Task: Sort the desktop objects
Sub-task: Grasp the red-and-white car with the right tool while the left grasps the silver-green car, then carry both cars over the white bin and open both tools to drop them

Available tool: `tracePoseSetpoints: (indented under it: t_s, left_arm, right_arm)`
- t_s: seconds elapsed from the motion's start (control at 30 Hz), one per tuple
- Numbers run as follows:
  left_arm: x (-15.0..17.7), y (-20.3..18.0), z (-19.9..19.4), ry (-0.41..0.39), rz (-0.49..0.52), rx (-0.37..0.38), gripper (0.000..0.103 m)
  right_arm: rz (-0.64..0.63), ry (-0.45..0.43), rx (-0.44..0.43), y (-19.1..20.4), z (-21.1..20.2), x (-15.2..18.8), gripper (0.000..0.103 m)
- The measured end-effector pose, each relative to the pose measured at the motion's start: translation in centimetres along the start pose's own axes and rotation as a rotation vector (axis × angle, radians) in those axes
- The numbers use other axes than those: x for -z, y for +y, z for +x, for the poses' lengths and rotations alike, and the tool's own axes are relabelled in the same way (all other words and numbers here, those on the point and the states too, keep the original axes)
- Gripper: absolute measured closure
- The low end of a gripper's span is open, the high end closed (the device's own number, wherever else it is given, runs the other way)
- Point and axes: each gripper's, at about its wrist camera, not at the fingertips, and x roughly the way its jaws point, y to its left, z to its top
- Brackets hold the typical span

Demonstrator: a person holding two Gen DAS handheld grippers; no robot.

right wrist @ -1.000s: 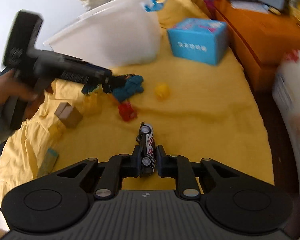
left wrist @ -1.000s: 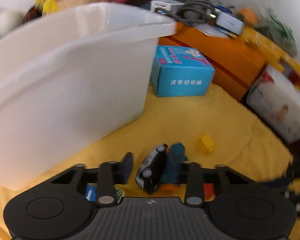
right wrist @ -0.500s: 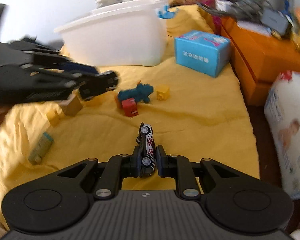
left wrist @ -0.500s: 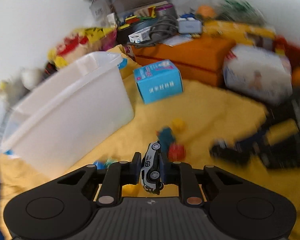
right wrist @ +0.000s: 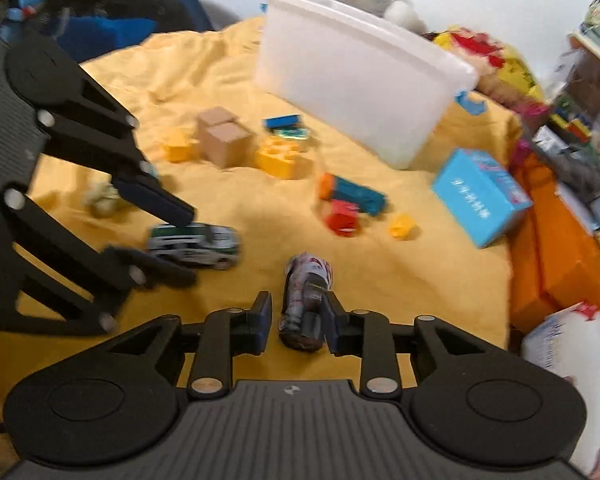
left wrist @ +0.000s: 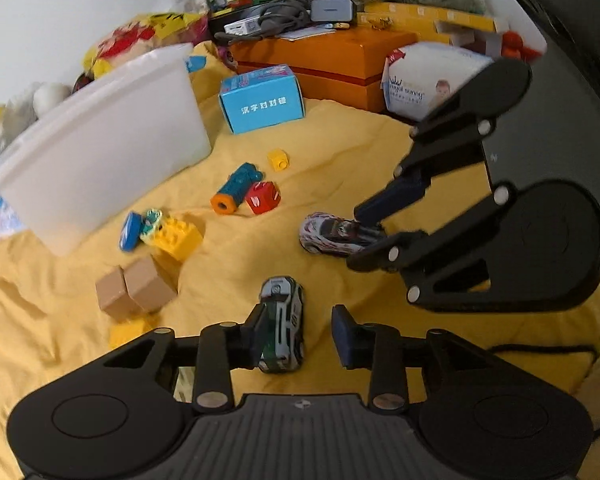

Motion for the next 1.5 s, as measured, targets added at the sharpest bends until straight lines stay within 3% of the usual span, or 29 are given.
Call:
tracePoseSetpoints:
  t_s: [0.13,0.2,0.4,0.47,0.53,0.57,0.73,0.9,1.07,1.27,1.37,1.5]
  left_arm:
    - [0.0,0.8,-0.4,-0.013,-0.035,-0.031,0.058]
    - [0.1,1.1,-0.1,-0.006,-0.043,-0.034,0.058]
    - [0.2,1.4,2.0,0.031,-0.070,-0.015,0.058]
    - [0.4,1.7,2.6,0.052,-0.108,0.007,0.059]
    - [0.4,2.1,2.5,0.046,-0.139,0.034,0.070]
    - [0.4,2.1,2.4,0.043,-0.145,0.048,0.070]
    - [0.0,2.0,1.6,0.015,-0.147,0.058,0.071]
    - [-2.3,4.0,-1.2,-0.093,-0.176,0.043,0.071]
    - [-6.2,7.6,-4.5,-0.241,-0.167,-0.035,0.070]
    - [-11.4,13.6,-5.3,-0.365,-0.186,-0.155,0.070]
    - [-13.4,15.9,-4.6,-0.390,-0.188,-0.238,0.070]
    - [-15.6,19.2,-1.6,-0.340,-0.220,-0.318,0.070]
  right_arm:
    - [0.050,-0.017,0.007,0.0,-0.6,-0.1,0.068]
    - [0.108,-0.030,0.008,-0.6,-0.5,-0.4,0.054]
    - [0.248,0.024,-0.001,-2.1,1.8,-0.5,0.051]
    - [0.293,0.057,-0.021,-2.4,2.5,0.0,0.055]
    - [0.323,0.053,-0.052,-2.6,2.5,0.5,0.068]
    - [0.317,0.051,-0.060,-2.6,2.4,0.7,0.070]
    - [0.269,0.052,-0.053,-1.9,1.9,0.5,0.070]
    - [0.206,-0.017,0.005,-2.8,0.0,-1.0,0.070]
    - [0.222,-0.135,0.063,-5.8,-2.2,-4.4,0.070]
    - [0.200,-0.293,0.131,-8.4,-2.4,-10.1,0.070]
    - [0.192,-0.347,0.178,-9.8,-1.2,-13.1,0.070]
    - [0.273,-0.364,0.147,-12.3,1.0,-16.1,0.070]
